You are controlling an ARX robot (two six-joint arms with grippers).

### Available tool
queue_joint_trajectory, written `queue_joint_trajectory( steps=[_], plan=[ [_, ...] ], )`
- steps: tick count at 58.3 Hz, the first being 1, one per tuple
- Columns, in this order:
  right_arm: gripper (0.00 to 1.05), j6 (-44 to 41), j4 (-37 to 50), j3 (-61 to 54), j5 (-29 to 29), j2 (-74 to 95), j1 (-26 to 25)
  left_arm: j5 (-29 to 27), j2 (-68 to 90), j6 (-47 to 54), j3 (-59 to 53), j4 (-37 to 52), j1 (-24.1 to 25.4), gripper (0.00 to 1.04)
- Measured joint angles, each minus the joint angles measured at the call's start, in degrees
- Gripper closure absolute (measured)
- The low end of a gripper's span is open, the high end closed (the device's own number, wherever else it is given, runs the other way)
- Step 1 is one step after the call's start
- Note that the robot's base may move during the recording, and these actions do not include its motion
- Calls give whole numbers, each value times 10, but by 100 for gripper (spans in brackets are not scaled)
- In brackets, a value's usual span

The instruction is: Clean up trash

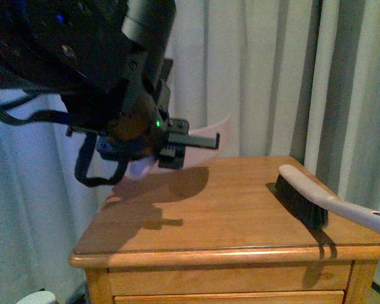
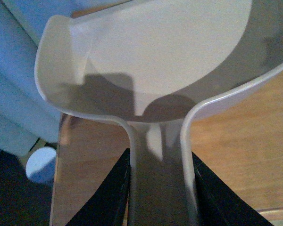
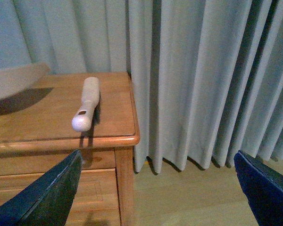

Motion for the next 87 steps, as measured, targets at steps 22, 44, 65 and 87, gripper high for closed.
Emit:
queue_joint_trajectory(
  steps=[22, 44, 65, 87],
  plan=[
    [7, 0, 0, 0, 0, 0, 0, 34, -253, 144, -177, 273, 44, 76],
    [7, 0, 0, 0, 0, 0, 0, 225, -518, 186, -364, 352, 187, 76],
    [7, 0, 0, 0, 0, 0, 0, 414, -688, 91, -506, 365, 424, 76],
    [7, 25, 46, 154, 184, 313, 104, 410, -728, 42, -539, 345, 439, 76]
  ],
)
